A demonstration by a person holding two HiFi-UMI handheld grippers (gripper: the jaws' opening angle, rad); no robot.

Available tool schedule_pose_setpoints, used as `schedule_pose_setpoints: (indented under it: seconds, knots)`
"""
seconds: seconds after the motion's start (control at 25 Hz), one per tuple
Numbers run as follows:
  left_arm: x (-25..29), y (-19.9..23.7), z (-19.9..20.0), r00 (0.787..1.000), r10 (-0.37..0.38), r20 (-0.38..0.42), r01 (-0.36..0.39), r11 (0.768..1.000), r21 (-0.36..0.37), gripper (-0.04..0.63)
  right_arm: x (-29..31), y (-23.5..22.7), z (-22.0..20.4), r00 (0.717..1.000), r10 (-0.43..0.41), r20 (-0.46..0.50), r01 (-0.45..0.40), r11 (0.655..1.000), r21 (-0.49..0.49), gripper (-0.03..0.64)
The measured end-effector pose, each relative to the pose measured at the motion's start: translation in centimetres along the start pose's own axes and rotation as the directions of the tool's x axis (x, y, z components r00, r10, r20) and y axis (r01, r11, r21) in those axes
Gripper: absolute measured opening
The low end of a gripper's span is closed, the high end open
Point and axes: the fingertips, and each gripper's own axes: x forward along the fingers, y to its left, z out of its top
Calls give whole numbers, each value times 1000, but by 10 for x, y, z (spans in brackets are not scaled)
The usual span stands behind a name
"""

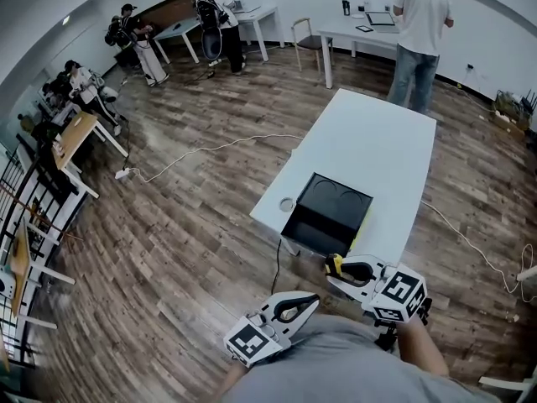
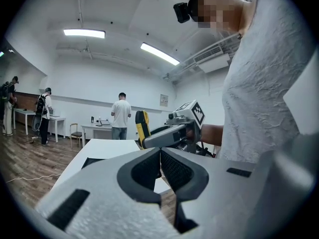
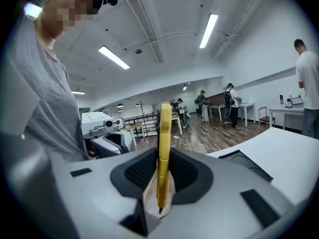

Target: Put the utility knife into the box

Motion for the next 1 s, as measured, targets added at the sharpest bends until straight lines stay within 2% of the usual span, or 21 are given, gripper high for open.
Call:
schedule_pose_setpoints:
  seconds: [0.32,0.48,0.64,0.76,1.0]
  knots:
    - [12,23,-10,998,-68,-7,68,995,66,18,27,-37,-10,990,-13,-144,7,999,-39,89]
    - [11,31,-6,998,-62,-1,62,997,46,18,43,-60,-18,977,-25,-212,19,999,-33,89]
    - [4,40,-13,999,-53,-5,53,998,35,18,64,-81,-33,955,-25,-297,15,999,-36,89]
    - [-2,46,-6,1000,-21,7,21,1000,-21,18,78,-92,-42,936,-18,-351,5,999,-36,89]
    - [-14,56,-17,1000,-1,-5,1,1000,-5,18,102,-110,-64,889,15,-457,-35,999,-36,89]
